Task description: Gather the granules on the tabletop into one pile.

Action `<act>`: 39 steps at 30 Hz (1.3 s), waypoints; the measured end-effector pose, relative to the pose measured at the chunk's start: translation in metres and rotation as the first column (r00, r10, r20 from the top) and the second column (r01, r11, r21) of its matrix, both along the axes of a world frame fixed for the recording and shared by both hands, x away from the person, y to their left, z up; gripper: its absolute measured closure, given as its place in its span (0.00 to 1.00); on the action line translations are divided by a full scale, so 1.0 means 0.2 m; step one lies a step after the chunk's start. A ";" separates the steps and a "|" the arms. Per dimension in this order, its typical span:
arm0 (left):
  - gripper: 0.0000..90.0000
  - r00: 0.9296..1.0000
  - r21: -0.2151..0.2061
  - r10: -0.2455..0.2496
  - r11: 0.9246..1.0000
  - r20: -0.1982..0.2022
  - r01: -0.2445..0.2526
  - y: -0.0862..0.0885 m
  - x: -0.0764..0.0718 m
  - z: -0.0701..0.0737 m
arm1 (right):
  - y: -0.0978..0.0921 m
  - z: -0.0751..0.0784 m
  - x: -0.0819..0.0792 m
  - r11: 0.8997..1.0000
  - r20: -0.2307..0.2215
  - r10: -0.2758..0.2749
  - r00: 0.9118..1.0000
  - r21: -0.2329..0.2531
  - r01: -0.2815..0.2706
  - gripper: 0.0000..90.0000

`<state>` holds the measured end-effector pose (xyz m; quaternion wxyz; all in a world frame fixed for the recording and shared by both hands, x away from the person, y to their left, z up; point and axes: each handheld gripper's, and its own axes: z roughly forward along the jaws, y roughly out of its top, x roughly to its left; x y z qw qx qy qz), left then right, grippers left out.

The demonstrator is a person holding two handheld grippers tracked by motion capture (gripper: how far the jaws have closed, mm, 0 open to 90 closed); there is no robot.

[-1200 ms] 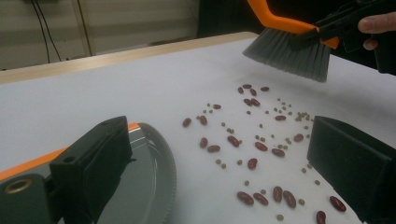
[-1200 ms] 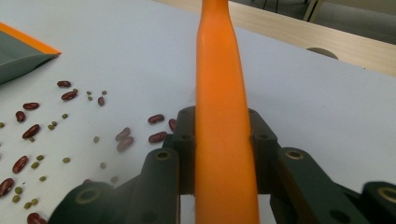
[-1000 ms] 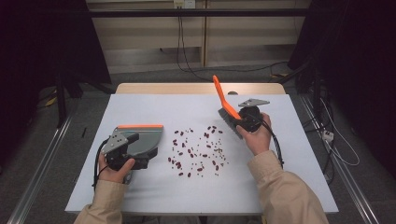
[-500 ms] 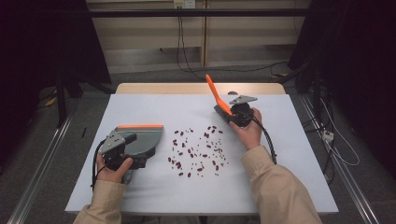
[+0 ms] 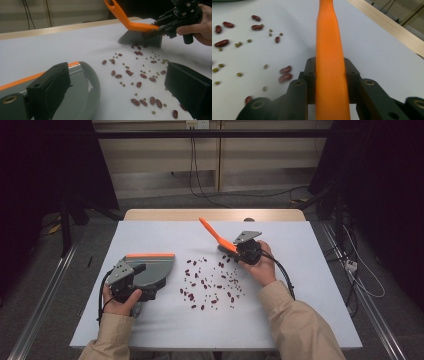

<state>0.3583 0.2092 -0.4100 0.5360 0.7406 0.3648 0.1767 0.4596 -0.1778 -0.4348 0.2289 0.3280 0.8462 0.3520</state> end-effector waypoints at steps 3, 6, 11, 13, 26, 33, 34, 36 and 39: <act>0.07 1.000 -0.001 0.004 1.000 -0.001 -0.004 0.00 0.00 0.00 | 0.01 0.00 -0.04 0.999 -0.005 0.031 1.000 -0.006 -0.031 0.79; 0.07 1.000 -0.002 0.004 1.000 0.002 -0.004 0.00 0.00 0.00 | 0.02 0.01 -0.07 0.998 -0.005 0.067 0.998 -0.014 -0.067 0.79; 0.07 1.000 0.001 0.005 1.000 0.003 -0.005 0.00 0.00 0.00 | 0.03 0.01 -0.12 0.994 -0.010 0.113 0.994 -0.012 -0.113 0.79; 0.07 1.000 0.001 0.005 1.000 0.002 -0.005 0.00 0.00 0.00 | 0.03 0.01 -0.14 0.992 -0.011 0.123 0.992 -0.011 -0.123 0.79; 0.07 1.000 0.006 0.003 1.000 0.005 -0.003 0.00 -0.01 0.00 | 0.04 0.02 -0.24 0.987 -0.026 0.163 0.986 0.011 -0.162 0.79; 0.07 1.000 0.009 0.002 1.000 0.005 -0.002 -0.01 -0.01 0.00 | 0.05 0.03 -0.27 0.984 -0.037 0.176 0.984 0.032 -0.175 0.79; 0.07 1.000 0.010 0.002 1.000 0.005 -0.002 -0.01 -0.01 0.00 | 0.05 0.03 -0.27 0.984 -0.038 0.176 0.984 0.033 -0.175 0.79; 0.07 1.000 0.011 0.001 1.000 0.005 -0.001 -0.01 -0.01 0.00 | 0.05 0.03 -0.28 0.984 -0.033 0.179 0.983 0.031 -0.178 0.79; 0.07 1.000 0.012 0.003 1.000 0.007 -0.003 -0.01 -0.01 0.00 | 0.05 0.03 -0.29 0.982 -0.045 0.182 0.982 0.049 -0.180 0.79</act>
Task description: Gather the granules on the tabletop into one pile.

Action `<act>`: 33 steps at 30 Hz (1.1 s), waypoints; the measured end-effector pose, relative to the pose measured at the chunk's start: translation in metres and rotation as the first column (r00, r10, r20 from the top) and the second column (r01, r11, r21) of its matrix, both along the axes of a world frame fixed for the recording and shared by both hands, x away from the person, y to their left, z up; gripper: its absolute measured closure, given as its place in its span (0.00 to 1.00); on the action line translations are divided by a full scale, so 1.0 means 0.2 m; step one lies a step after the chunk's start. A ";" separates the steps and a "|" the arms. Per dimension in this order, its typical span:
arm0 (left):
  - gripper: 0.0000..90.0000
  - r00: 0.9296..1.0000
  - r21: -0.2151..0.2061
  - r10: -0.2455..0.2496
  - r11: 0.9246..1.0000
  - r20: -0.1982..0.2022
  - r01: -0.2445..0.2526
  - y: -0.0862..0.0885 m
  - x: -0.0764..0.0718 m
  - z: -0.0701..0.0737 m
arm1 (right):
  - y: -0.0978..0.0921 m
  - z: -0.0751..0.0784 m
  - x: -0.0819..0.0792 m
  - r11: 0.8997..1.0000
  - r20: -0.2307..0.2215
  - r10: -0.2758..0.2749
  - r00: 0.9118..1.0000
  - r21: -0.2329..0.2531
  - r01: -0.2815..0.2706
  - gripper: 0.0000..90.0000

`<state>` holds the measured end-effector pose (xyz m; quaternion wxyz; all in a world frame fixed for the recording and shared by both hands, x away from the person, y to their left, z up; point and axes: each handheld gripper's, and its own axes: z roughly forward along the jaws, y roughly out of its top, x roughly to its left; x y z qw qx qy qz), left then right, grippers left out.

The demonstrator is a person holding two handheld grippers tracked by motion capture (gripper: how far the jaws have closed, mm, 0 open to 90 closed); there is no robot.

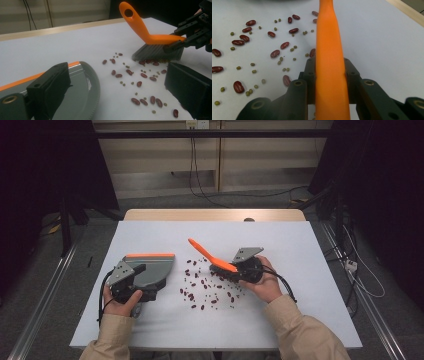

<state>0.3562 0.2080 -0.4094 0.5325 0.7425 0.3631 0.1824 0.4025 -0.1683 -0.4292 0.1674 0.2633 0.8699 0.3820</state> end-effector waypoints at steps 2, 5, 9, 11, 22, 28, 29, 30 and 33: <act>0.07 1.000 0.001 0.001 1.000 -0.001 -0.001 0.00 0.00 0.00 | 0.00 0.00 -0.01 1.000 0.003 0.002 1.000 -0.006 -0.002 0.79; 0.07 1.000 0.001 -0.002 1.000 -0.001 0.002 0.00 0.00 0.00 | 0.01 0.00 -0.02 1.000 -0.001 0.009 1.000 -0.005 -0.009 0.79; 0.07 1.000 0.000 -0.001 1.000 0.000 0.001 0.00 0.00 0.00 | 0.02 0.00 -0.04 1.000 -0.003 0.017 1.000 -0.001 -0.017 0.79; 0.07 1.000 0.001 -0.001 1.000 0.000 0.001 0.00 0.00 0.00 | 0.02 0.01 -0.04 1.000 0.002 0.019 1.000 -0.002 -0.019 0.79; 0.07 1.000 0.002 -0.006 1.000 0.001 0.006 -0.01 0.00 0.00 | 0.00 0.07 0.04 0.997 0.028 -0.012 1.000 0.076 0.010 0.79; 0.07 1.000 -0.001 -0.003 1.000 -0.007 0.003 0.00 0.00 -0.01 | 0.02 0.07 0.15 0.995 0.039 -0.041 0.998 0.092 0.037 0.79; 0.07 1.000 -0.002 -0.002 1.000 -0.008 0.002 0.00 0.00 -0.01 | 0.03 0.07 0.17 0.995 0.043 -0.047 0.998 0.093 0.043 0.79; 0.07 1.000 -0.003 -0.001 1.000 -0.009 0.001 0.00 0.00 -0.01 | 0.03 0.06 0.19 0.995 0.046 -0.055 0.997 0.089 0.051 0.79; 0.07 1.000 -0.003 0.000 1.000 -0.011 0.000 0.00 0.00 -0.01 | 0.05 0.05 0.24 0.994 0.045 -0.061 0.997 0.089 0.057 0.79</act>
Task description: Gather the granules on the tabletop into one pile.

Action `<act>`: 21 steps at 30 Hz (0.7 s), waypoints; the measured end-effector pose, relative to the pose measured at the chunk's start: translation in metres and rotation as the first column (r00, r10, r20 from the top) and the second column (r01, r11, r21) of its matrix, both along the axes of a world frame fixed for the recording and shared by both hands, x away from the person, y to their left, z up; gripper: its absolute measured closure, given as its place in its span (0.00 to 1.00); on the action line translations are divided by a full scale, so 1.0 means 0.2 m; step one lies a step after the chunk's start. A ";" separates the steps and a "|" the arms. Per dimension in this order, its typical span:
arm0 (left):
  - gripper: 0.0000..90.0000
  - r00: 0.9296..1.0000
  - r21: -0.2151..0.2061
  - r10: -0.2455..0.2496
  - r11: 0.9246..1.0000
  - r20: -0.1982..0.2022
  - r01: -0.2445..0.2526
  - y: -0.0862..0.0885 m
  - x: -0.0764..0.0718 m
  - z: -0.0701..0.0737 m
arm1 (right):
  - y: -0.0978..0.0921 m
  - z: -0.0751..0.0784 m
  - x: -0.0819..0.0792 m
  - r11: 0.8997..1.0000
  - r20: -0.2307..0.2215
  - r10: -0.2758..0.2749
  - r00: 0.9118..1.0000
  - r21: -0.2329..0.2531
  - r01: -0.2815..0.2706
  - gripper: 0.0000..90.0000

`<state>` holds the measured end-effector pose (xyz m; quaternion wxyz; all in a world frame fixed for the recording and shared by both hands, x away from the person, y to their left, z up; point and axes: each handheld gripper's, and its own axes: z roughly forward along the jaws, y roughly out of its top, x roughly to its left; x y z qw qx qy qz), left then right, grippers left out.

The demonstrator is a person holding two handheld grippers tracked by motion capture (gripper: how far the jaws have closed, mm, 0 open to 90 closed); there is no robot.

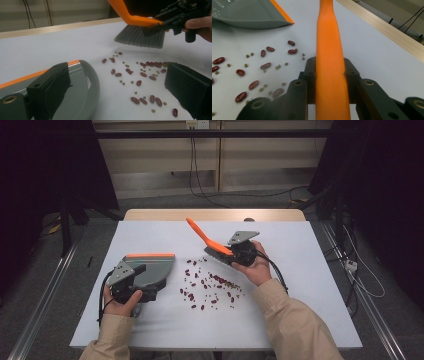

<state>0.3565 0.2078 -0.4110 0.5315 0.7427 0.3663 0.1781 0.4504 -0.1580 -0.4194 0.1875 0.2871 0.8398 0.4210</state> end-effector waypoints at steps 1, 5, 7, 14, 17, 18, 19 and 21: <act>0.07 1.000 0.000 0.000 1.000 -0.002 0.000 0.00 0.00 0.00 | 0.01 -0.01 0.02 1.000 0.002 -0.001 1.000 -0.007 0.001 0.79; 0.07 1.000 0.002 0.002 1.000 -0.001 -0.002 0.00 0.00 0.00 | 0.05 -0.02 0.08 1.000 0.007 -0.001 1.000 -0.017 0.001 0.79; 0.07 1.000 -0.002 0.007 1.000 -0.003 -0.007 0.01 0.00 0.00 | 0.06 -0.02 0.11 1.000 0.004 0.005 1.000 -0.005 -0.005 0.79; 0.07 1.000 -0.002 0.003 1.000 -0.012 -0.003 0.00 0.00 0.00 | 0.12 -0.05 0.19 1.000 0.004 0.013 1.000 -0.011 -0.013 0.79; 0.07 1.000 -0.004 0.005 1.000 -0.015 -0.005 0.00 0.01 -0.01 | 0.14 -0.06 0.21 1.000 0.009 0.019 1.000 -0.013 -0.019 0.79; 0.07 1.000 -0.004 0.005 1.000 -0.015 -0.005 0.00 0.01 -0.01 | 0.15 -0.06 0.21 1.000 0.010 0.018 1.000 -0.011 -0.018 0.79; 0.07 1.000 -0.002 0.004 1.000 -0.015 -0.004 0.01 0.01 -0.01 | 0.15 -0.07 0.22 1.000 0.013 0.018 1.000 -0.016 -0.018 0.79; 0.07 1.000 -0.003 0.005 1.000 -0.017 -0.005 0.01 0.01 -0.01 | 0.16 -0.07 0.23 1.000 0.020 0.018 1.000 -0.025 -0.017 0.79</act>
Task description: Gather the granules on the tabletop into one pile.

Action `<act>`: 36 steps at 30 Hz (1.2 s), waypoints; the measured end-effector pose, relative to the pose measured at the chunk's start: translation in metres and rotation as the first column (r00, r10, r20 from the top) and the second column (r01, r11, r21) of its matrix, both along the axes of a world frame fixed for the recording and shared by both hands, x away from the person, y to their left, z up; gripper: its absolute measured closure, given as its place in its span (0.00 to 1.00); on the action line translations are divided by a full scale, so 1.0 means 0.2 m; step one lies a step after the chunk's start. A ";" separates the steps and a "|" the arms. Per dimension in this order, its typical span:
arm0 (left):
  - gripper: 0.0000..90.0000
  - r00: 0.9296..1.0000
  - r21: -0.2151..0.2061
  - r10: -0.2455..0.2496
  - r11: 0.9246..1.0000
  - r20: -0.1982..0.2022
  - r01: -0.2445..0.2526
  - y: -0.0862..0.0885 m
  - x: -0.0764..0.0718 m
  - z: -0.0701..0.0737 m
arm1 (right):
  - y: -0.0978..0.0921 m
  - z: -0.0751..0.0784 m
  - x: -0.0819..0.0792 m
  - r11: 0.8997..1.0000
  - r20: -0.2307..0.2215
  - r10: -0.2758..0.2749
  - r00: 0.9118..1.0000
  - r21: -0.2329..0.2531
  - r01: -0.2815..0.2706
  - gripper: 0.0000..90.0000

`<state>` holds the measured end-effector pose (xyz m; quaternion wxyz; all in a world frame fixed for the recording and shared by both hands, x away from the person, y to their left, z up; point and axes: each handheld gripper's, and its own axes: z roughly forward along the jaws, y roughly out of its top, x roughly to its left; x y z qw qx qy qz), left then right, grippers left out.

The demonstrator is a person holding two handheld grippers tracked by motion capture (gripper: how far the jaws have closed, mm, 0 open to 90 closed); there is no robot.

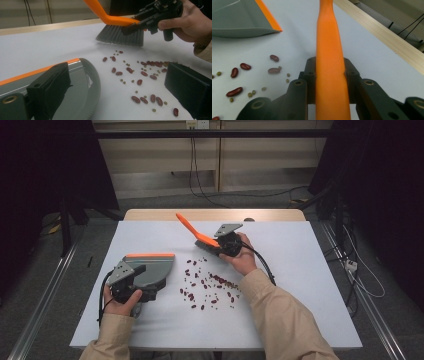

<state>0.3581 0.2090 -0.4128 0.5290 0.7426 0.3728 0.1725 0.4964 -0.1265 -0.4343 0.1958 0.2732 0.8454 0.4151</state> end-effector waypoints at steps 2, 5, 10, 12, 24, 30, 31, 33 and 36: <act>0.07 1.000 0.000 0.002 1.000 -0.003 -0.002 0.00 0.00 0.00 | 0.01 -0.01 0.01 1.000 0.004 -0.001 1.000 0.007 0.001 0.79; 0.07 1.000 -0.003 0.005 1.000 -0.002 -0.005 0.00 0.00 0.00 | 0.03 -0.01 0.02 1.000 0.027 0.009 1.000 -0.019 -0.009 0.79; 0.07 1.000 -0.003 0.005 1.000 0.000 -0.005 0.01 0.00 0.00 | 0.08 -0.03 0.00 0.998 0.024 0.059 0.998 -0.026 -0.058 0.79; 0.07 1.000 -0.001 0.004 1.000 0.000 -0.004 0.01 0.00 0.00 | 0.10 -0.03 -0.02 0.996 0.026 0.081 0.996 -0.043 -0.080 0.79; 0.07 1.000 -0.002 0.005 1.000 0.004 -0.005 0.02 -0.01 0.00 | 0.10 -0.02 -0.12 0.976 0.007 0.210 0.978 -0.064 -0.209 0.79; 0.07 1.000 -0.001 0.014 1.000 0.004 -0.014 0.03 -0.01 0.01 | 0.10 -0.02 -0.18 0.968 -0.004 0.246 0.969 -0.052 -0.246 0.79; 0.07 1.000 -0.005 0.015 1.000 0.005 -0.015 0.04 -0.01 0.01 | 0.10 -0.02 -0.19 0.968 -0.005 0.248 0.969 -0.051 -0.248 0.79; 0.07 1.000 -0.006 0.022 1.000 0.005 -0.022 0.05 -0.01 0.01 | 0.09 -0.02 -0.21 0.965 -0.009 0.257 0.966 -0.049 -0.257 0.79; 0.07 1.000 -0.010 0.029 1.000 0.007 -0.029 0.05 -0.01 0.01 | 0.08 -0.01 -0.24 0.962 -0.013 0.268 0.963 -0.044 -0.269 0.79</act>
